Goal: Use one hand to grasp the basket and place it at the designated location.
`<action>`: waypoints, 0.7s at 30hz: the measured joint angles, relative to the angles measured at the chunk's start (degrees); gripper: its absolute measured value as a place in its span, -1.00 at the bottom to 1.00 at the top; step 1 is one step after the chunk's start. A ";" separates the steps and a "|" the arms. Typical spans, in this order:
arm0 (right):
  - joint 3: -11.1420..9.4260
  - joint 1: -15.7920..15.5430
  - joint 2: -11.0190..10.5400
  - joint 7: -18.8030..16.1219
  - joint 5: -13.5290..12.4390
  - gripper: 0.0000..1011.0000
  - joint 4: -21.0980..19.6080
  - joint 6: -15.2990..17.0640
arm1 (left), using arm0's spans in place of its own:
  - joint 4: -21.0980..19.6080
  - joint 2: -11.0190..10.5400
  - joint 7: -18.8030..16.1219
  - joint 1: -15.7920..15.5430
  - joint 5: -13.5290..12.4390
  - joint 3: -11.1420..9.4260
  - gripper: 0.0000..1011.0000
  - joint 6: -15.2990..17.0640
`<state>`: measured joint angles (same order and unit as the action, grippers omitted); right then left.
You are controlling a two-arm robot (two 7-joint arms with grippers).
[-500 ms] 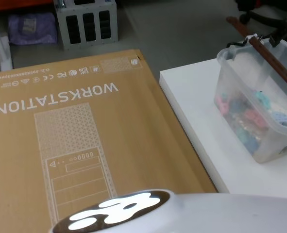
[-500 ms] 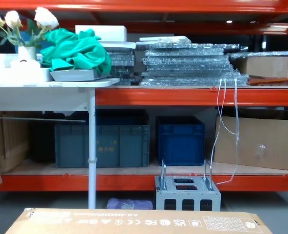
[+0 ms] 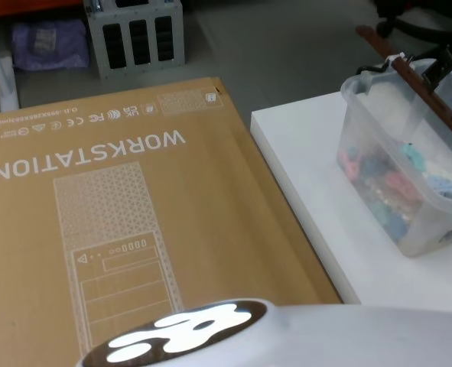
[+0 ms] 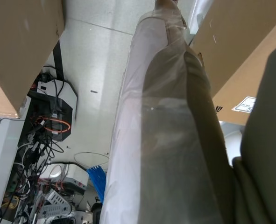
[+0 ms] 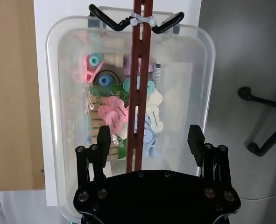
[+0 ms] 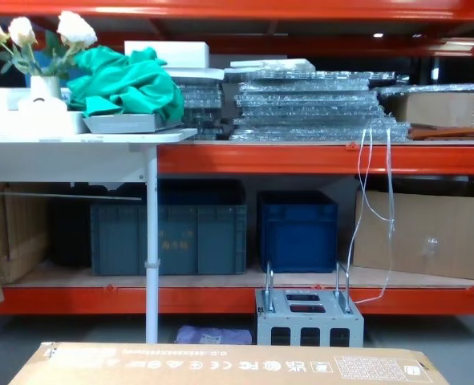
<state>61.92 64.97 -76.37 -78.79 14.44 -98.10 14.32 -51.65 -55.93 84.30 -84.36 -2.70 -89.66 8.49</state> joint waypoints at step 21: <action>-1.92 -4.26 0.44 0.97 -6.24 0.98 4.74 -3.02 | 0.00 0.00 0.00 0.00 0.00 0.00 -1.00 0.00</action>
<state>60.00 60.71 -75.93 -77.81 8.20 -93.36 11.30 -51.65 -55.93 84.29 -84.36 -2.70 -89.66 8.49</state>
